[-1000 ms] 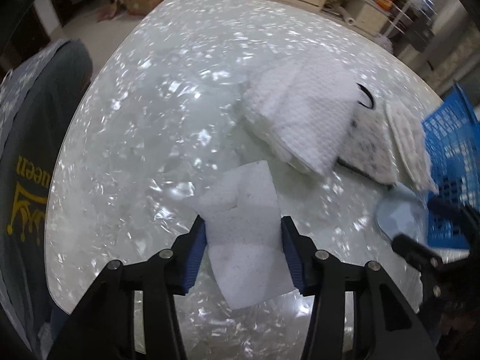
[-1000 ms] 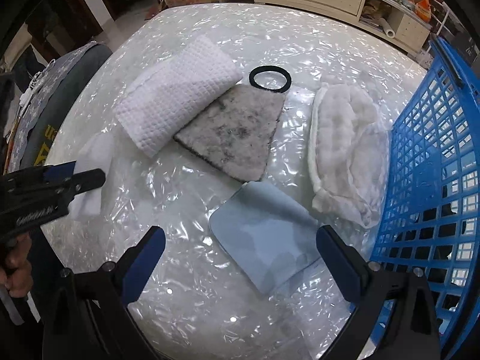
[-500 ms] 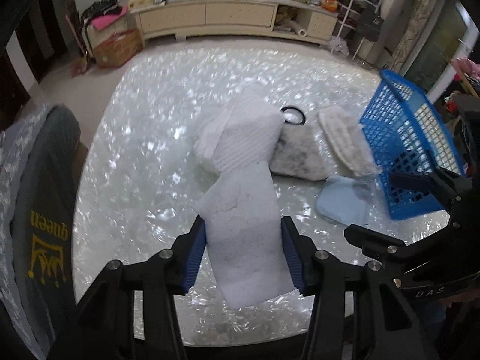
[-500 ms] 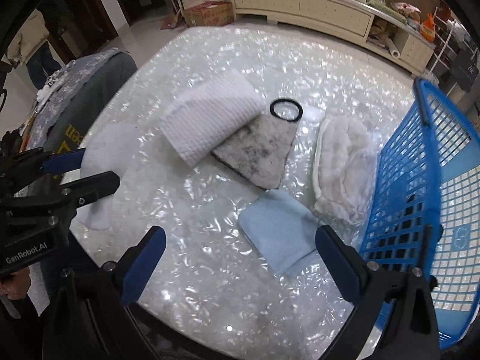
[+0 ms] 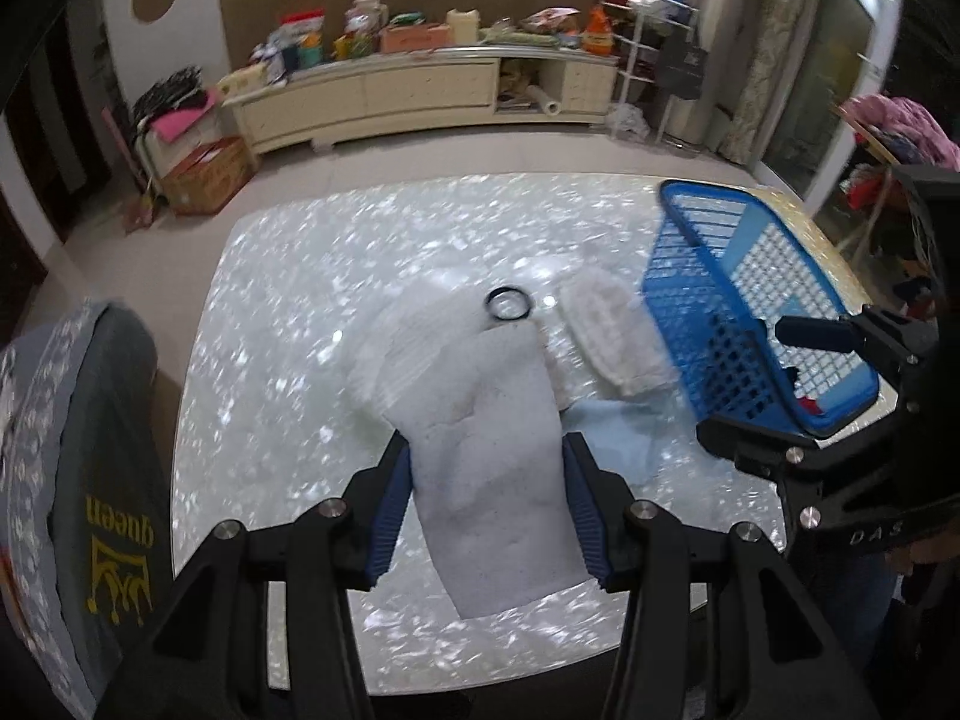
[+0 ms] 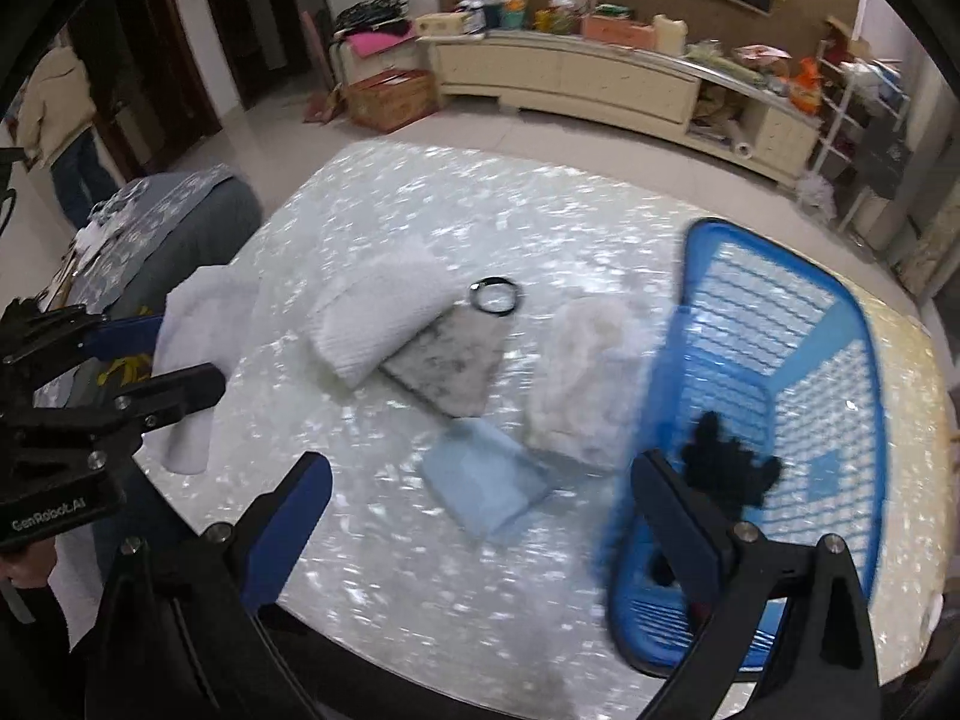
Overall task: Organize soft objects
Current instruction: 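Lift the white cloth with the left gripper and carry it into the basket, then open the left gripper to release the white cloth and withdraw, then reach the right gripper to the light blue cloth and pinch it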
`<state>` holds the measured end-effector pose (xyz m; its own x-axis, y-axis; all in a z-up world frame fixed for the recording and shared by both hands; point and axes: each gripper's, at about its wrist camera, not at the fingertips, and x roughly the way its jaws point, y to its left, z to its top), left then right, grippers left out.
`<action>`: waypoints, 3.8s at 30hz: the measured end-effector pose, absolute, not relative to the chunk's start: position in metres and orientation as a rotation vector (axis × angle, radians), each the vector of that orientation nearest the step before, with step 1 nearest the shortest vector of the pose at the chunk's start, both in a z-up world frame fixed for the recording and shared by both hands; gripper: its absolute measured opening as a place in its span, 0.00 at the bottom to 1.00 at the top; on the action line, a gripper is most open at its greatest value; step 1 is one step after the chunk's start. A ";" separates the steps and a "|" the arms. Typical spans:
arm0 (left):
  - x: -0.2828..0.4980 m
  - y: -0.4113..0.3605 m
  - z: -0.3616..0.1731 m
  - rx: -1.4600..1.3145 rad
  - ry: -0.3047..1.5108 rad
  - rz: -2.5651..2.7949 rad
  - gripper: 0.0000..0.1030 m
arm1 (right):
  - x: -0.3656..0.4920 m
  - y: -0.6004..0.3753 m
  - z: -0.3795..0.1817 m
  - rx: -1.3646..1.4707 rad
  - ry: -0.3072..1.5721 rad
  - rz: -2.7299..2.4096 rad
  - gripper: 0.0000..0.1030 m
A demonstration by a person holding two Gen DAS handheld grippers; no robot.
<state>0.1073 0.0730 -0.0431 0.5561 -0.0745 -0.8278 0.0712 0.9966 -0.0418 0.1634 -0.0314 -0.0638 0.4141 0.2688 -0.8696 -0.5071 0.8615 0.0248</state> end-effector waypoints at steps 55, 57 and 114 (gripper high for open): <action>0.295 -0.196 -0.108 0.450 0.994 -0.526 0.65 | 0.238 -0.240 -0.096 0.014 1.091 0.130 0.97; 0.294 -0.198 -0.107 0.470 0.989 -0.516 0.72 | 0.236 -0.240 -0.097 0.017 1.094 0.130 0.97; 0.100 0.124 -0.094 0.030 0.925 0.070 1.00 | 0.174 0.034 -0.101 -0.262 1.115 0.597 0.97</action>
<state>0.1000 0.1235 -0.0939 0.5996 0.0736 -0.7969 -0.0475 0.9973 0.0564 0.1737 0.0338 -0.1015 0.3056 0.3176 -0.8976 -0.5709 0.8156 0.0942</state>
